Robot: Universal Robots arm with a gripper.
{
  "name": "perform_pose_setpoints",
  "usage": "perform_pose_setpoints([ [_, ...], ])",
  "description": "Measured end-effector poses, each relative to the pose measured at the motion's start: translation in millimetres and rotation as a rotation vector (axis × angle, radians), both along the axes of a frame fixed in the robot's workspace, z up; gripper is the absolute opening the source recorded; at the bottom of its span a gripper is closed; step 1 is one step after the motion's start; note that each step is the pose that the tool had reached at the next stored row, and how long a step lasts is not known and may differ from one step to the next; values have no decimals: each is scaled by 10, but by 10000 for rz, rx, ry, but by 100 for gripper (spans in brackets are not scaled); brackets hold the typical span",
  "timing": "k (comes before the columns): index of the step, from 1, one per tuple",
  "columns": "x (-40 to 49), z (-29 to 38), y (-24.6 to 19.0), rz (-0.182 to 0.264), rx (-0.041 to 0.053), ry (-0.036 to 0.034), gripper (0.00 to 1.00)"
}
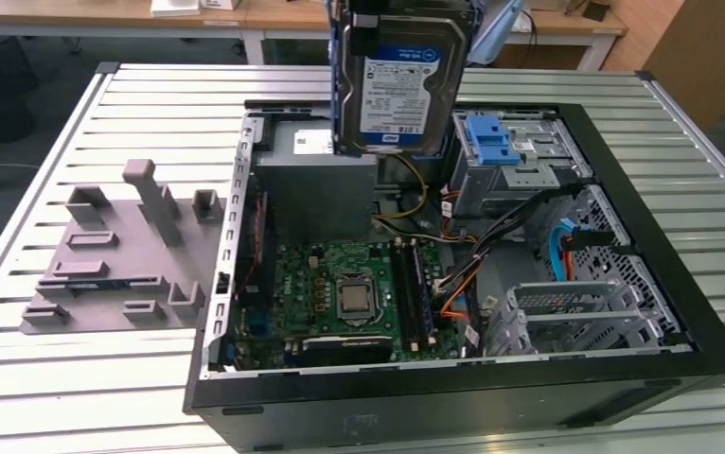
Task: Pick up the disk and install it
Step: 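Pick up the disk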
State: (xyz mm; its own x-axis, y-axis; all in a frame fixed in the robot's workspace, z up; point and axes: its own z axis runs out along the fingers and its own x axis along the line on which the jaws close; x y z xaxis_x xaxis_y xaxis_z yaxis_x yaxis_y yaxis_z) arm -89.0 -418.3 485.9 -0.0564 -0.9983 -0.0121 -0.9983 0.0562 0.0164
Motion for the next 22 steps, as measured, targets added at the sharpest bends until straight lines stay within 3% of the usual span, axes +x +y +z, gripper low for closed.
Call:
perform_pose_setpoints([
  [22, 76, 0, -198, -195, 0, 0, 36],
])
